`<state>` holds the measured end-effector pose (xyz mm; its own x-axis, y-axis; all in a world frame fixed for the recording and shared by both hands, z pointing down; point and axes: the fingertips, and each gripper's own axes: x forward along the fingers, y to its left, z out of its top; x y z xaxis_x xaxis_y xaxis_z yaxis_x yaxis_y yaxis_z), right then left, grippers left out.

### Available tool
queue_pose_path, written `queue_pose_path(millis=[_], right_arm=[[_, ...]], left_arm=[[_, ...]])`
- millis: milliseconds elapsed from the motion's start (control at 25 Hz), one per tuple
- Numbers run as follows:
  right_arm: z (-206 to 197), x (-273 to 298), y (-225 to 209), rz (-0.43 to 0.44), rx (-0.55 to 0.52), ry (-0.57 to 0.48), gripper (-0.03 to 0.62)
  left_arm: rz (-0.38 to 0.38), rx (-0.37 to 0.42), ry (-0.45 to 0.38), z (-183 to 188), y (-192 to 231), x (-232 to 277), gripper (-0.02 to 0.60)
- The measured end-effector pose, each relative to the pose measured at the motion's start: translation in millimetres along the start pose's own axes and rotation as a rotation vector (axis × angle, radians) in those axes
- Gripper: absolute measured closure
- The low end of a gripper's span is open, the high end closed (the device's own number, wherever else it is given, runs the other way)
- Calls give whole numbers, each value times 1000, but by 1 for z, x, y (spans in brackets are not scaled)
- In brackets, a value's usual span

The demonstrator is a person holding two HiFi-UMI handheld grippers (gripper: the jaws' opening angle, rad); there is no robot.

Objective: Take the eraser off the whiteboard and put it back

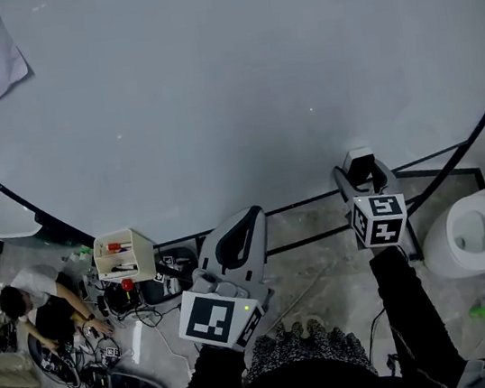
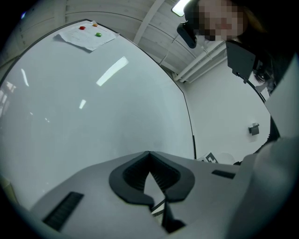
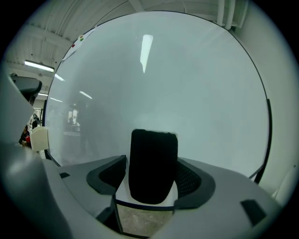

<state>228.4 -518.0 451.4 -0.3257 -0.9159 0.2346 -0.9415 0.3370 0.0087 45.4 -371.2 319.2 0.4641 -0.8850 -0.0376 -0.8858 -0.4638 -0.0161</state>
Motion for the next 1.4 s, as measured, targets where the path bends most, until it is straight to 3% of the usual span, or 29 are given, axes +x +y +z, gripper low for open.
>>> queue_pose_path(millis=[240,880,1400], right_arm=[[-1,-1,-3,-3,-6,3,313],[-4,-25,-4,25,66,18,326],[42,-103,17,-21,76,-62,326]], left_arm=[[-7,-1,-4,3,-1,-3,575],[-28,8,-18,12,-8,-19,575],[-65,15,-40,21,-8,-57,575]])
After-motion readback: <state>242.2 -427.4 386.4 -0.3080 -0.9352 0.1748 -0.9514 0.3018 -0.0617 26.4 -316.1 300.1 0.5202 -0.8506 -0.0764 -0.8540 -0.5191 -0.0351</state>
